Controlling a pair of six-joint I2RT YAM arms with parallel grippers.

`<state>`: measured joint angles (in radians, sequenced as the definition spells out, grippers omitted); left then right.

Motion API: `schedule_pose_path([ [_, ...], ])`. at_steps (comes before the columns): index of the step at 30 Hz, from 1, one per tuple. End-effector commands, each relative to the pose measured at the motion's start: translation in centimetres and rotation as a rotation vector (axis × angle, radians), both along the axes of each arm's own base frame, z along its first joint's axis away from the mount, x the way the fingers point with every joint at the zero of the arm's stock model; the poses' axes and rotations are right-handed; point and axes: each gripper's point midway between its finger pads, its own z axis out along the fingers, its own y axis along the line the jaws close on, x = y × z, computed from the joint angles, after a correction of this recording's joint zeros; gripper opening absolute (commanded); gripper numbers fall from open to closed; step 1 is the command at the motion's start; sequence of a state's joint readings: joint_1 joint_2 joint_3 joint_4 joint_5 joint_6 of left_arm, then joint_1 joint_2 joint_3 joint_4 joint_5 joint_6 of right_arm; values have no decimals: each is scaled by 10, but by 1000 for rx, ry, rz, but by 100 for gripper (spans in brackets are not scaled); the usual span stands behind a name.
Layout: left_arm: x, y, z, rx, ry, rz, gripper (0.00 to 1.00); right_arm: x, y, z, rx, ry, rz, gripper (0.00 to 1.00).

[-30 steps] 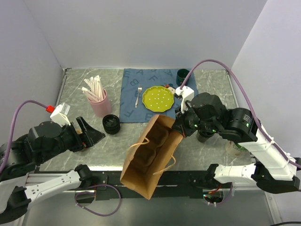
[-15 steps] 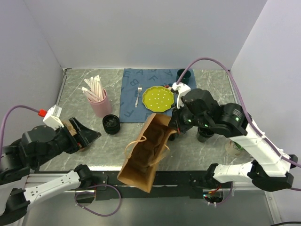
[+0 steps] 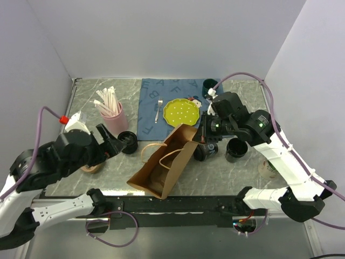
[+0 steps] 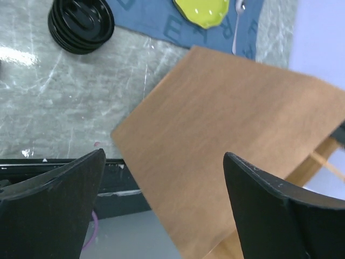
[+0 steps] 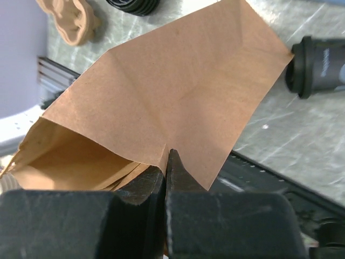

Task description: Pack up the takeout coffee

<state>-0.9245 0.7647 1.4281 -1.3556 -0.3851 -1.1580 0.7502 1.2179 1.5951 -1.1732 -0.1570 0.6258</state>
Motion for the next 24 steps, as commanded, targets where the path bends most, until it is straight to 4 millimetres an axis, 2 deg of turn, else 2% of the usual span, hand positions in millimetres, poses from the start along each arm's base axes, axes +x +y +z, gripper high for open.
schedule_pose_path([
  [1, 20, 2, 15, 23, -32, 101, 96, -11, 2, 3, 109, 102, -43, 0],
  [5, 34, 8, 33, 28, -107, 164, 99, 4, -2, 13, 157, 88, -80, 0],
  [7, 41, 10, 35, 76, -123, 173, 99, 12, -5, 21, 191, 87, -100, 0],
  [10, 48, 13, 42, 135, -150, 182, 99, 17, -4, 29, 215, 95, -98, 0],
  [15, 52, 18, 60, 126, -194, 208, 99, 18, -1, 35, 229, 112, -92, 0],
  [20, 50, 20, 58, 121, -191, 207, 99, 19, 4, 34, 266, 141, -96, 0],
  [24, 43, 19, 47, 94, -160, 194, 98, 23, 4, 21, 238, 153, -110, 2],
])
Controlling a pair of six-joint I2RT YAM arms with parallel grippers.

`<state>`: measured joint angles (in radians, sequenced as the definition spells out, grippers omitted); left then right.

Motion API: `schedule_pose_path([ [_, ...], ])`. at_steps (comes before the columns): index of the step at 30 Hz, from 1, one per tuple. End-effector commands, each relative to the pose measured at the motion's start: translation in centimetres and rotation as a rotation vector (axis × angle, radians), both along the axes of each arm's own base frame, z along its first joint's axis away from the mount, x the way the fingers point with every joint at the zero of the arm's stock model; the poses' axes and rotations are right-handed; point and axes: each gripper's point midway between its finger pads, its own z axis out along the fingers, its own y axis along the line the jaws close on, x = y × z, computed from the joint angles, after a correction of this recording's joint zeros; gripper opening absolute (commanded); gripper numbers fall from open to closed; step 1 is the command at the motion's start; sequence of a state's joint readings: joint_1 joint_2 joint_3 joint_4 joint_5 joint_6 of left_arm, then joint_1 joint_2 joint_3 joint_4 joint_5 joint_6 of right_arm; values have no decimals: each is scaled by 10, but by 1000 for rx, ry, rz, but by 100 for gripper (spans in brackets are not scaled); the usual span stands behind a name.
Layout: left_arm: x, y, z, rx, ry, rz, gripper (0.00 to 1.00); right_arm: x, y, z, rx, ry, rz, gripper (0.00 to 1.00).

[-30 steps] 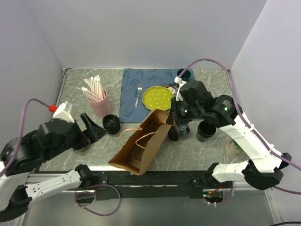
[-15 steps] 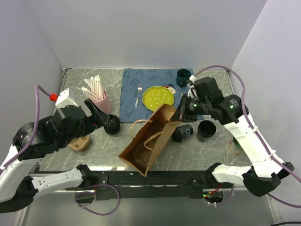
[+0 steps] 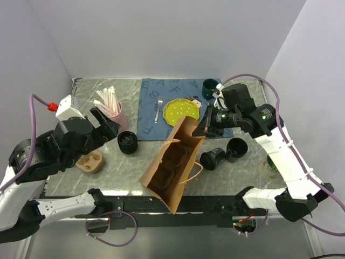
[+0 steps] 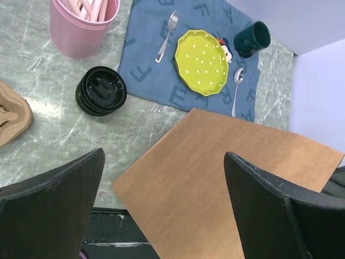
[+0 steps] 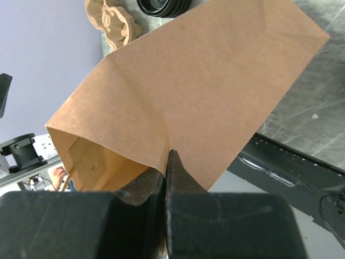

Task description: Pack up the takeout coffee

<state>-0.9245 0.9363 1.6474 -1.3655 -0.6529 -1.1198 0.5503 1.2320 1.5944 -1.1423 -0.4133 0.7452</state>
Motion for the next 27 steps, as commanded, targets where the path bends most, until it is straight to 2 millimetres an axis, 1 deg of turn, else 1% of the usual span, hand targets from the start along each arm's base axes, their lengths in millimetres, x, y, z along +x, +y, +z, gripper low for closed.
schedule_pose_path([
  [1, -6, 6, -14, 5, 20, 2, 97, 8, 2, 4, 22, -32, -9, 7],
  [2, -8, 6, -17, 2, 27, -4, 97, 10, 0, 2, 2, -37, -11, 21],
  [3, -10, 7, -18, -1, 25, -12, 97, 13, -3, 5, -18, -68, -11, 27],
  [5, -12, 5, -21, 3, 30, -32, 95, 17, -5, 6, -41, -87, -8, 36],
  [7, -13, 3, -24, 4, 39, -44, 94, 19, -6, 14, -57, -118, 11, 39],
  [8, -14, 2, -24, 0, 38, -55, 93, 22, -6, 12, -70, -115, 18, 41],
  [9, -14, -2, -22, -2, 29, -77, 92, 22, -7, 18, -80, -139, 31, 42],
  [11, -13, -4, -23, 10, 25, -92, 91, 28, -9, 16, -111, -156, 32, 43],
  [12, -12, -6, -25, 28, 33, -98, 91, 31, -11, 21, -124, -182, 37, 43],
  [13, -12, -6, -25, 33, 37, -96, 91, 31, -14, 20, -143, -179, 38, 43],
  [14, -11, -5, -26, 39, 48, -87, 90, 36, -17, 17, -176, -185, 29, 45],
  [15, -10, -6, -29, 38, 70, -67, 90, 37, -20, 24, -188, -214, 34, 47],
  [16, -12, -8, -30, 41, 80, -81, 89, 36, -22, 23, -207, -215, 40, 49],
  [17, -13, -10, -30, 28, 86, -87, 87, 39, -27, 24, -231, -228, 30, 51],
  [18, -15, -12, -28, -12, 94, -76, 84, 41, -30, 30, -242, -258, 34, 52],
  [20, -20, -19, -25, -79, 118, -85, 82, 40, -36, 33, -268, -277, 32, 53],
  [22, -25, -23, -25, -138, 147, -85, 81, 41, -42, 34, -291, -302, 20, 54],
  [23, -30, -30, -26, -164, 174, -110, 81, 40, -44, 38, -283, -325, 18, 54],
  [24, -33, -33, -27, -193, 196, -107, 81, 39, -44, 31, -291, -314, 20, 54],
  [25, -35, -37, -30, -209, 218, -109, 82, 38, -46, 30, -291, -318, 14, 54],
  [26, -41, -44, -31, -246, 258, -128, 82, 34, -49, 32, -286, -330, 9, 54],
  [27, -43, -48, -33, -259, 281, -136, 81, 34, -49, 27, -290, -324, 6, 54],
])
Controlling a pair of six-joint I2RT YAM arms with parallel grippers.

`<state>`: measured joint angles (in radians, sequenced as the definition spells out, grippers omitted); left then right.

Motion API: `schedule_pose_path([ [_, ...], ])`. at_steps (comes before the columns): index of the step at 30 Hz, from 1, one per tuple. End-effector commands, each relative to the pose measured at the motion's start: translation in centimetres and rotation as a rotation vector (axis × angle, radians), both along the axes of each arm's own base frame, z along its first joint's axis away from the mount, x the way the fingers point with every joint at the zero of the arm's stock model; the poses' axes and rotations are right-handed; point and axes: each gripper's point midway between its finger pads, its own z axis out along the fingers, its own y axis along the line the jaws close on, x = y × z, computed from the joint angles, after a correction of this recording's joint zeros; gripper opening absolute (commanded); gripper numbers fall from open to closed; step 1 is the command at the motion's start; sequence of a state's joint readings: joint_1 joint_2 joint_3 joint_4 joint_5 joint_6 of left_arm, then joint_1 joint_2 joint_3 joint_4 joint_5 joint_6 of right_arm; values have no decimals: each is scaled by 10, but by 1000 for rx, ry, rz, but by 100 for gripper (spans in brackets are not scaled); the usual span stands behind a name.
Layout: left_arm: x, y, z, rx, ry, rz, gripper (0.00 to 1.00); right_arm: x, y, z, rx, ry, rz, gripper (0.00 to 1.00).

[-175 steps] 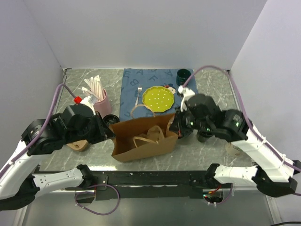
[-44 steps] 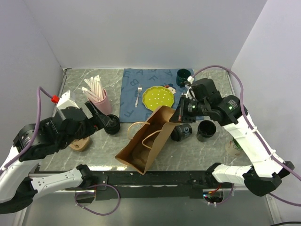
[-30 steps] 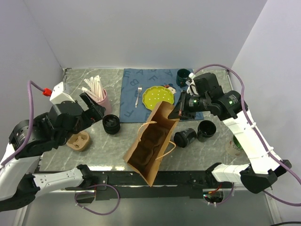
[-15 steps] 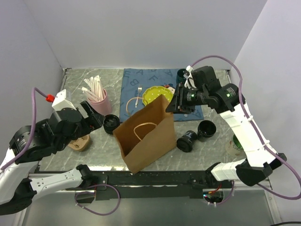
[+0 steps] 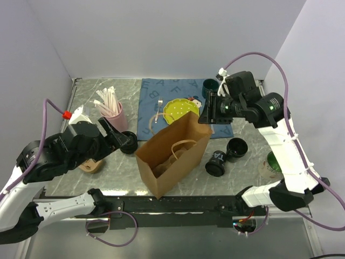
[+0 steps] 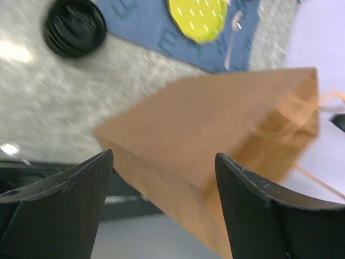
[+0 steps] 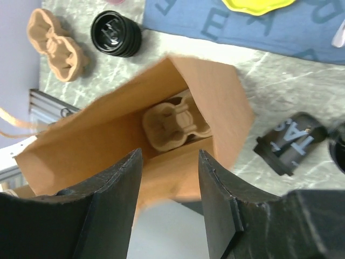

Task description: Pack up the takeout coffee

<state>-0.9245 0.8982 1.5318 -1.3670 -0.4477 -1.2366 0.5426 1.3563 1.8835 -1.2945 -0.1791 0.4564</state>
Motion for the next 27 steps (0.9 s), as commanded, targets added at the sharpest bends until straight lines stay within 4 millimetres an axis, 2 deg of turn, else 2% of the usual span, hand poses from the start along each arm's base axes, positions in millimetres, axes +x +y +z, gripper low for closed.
schedule_pose_path([
  [1, -22, -23, 1, -157, 132, -44, 81, -7, -17, 2, -24, -68, -18, 53],
  [5, -30, -29, 10, -223, 144, -79, 78, -9, -25, 1, -50, -107, -15, 54],
  [9, -31, -34, 35, -289, 40, -154, 72, -7, -29, 0, -89, -134, 8, 55],
  [12, -33, -39, 26, -257, 59, -191, 69, -8, -29, 1, -86, -146, 17, 55],
  [16, -43, -60, 19, -262, 53, -346, 66, -8, -31, 7, -78, -185, 24, 55],
  [19, -44, -62, 17, -238, -42, -438, 71, -9, -33, 5, -94, -206, 37, 55],
  [20, -48, -60, 21, -253, -94, -471, 73, -10, -39, 1, -124, -199, 36, 56],
  [22, -47, -60, 12, -254, -106, -470, 75, -9, -56, -9, -204, -197, -13, 56],
  [24, -44, -60, 13, -267, -121, -453, 76, -13, -72, -32, -296, -166, -28, 56],
  [25, -43, -61, 13, -265, -115, -450, 77, -19, -78, -34, -298, -178, -36, 56],
  [26, -41, -64, 8, -246, -98, -453, 78, -23, -82, -51, -320, -147, -37, 56],
  [27, -39, -64, 6, -230, -91, -451, 78, -23, -82, -53, -312, -157, -42, 56],
])
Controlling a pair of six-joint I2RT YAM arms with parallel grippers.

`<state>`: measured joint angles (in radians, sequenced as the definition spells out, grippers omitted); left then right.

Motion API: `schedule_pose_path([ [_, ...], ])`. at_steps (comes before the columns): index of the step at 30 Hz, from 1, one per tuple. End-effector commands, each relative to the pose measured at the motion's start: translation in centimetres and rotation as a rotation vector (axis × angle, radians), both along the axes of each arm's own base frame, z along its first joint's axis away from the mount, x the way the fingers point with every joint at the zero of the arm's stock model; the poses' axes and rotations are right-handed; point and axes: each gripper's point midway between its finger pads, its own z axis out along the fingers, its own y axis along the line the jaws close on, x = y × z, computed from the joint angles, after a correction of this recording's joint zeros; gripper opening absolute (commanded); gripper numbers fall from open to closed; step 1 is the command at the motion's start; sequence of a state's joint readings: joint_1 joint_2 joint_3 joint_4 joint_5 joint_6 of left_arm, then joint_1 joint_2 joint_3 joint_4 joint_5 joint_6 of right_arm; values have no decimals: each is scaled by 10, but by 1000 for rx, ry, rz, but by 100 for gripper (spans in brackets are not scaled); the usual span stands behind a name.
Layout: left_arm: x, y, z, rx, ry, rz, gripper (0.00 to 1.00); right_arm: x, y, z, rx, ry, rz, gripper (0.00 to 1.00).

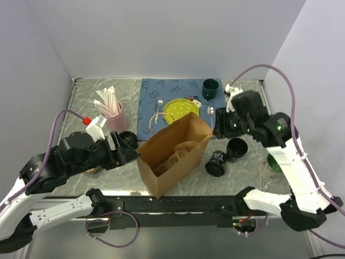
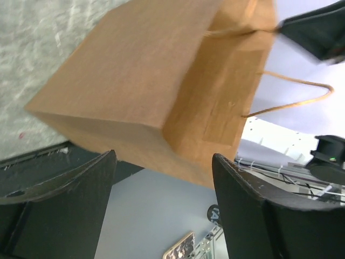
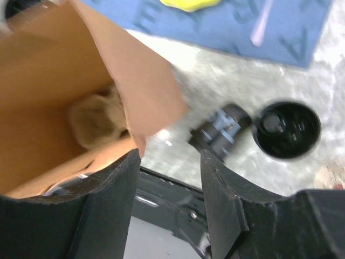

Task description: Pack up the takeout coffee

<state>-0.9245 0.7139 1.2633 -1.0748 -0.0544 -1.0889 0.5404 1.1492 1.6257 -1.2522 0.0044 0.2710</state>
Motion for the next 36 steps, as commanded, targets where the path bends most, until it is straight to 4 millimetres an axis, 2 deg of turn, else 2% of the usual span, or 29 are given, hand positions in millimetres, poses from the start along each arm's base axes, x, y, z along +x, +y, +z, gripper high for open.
schedule_pose_path([
  [1, 9, -13, 15, -19, -69, -37, 77, -13, -27, -18, -64, -42, -47, 56],
  [2, 14, -16, 9, 19, -55, -29, 76, -15, -27, -27, -57, -22, -53, 56],
  [3, 16, -12, 1, 65, -40, -13, 75, -17, -26, -28, -45, -25, -52, 56],
  [5, 22, -11, -1, 111, -33, 4, 70, -22, -23, -29, -17, -11, -58, 56],
  [7, 26, -5, 0, 155, -39, 27, 65, -24, -23, -29, -6, 0, -60, 56],
  [10, 32, 2, 6, 207, -51, 55, 65, -26, -22, -23, 17, -5, -71, 56],
  [13, 38, 9, 16, 229, -93, 82, 69, -27, -17, -8, 62, -21, -71, 56],
  [16, 40, 16, 30, 223, -155, 88, 74, -25, -7, 23, 139, -75, -42, 56],
  [19, 38, 12, 46, 205, -196, 47, 76, -23, 2, 45, 195, -107, -14, 59],
  [21, 36, 9, 54, 188, -198, 31, 75, -22, 7, 51, 212, -110, -3, 60],
  [25, 29, 2, 50, 176, -157, -9, 73, -21, 7, 56, 220, -117, -7, 61],
  [29, 27, 10, 26, 267, -111, -10, 73, -22, 7, 54, 224, -118, -9, 61],
  [36, 17, -4, 21, 226, -129, -120, 73, -24, 5, 50, 224, -115, -12, 61],
])
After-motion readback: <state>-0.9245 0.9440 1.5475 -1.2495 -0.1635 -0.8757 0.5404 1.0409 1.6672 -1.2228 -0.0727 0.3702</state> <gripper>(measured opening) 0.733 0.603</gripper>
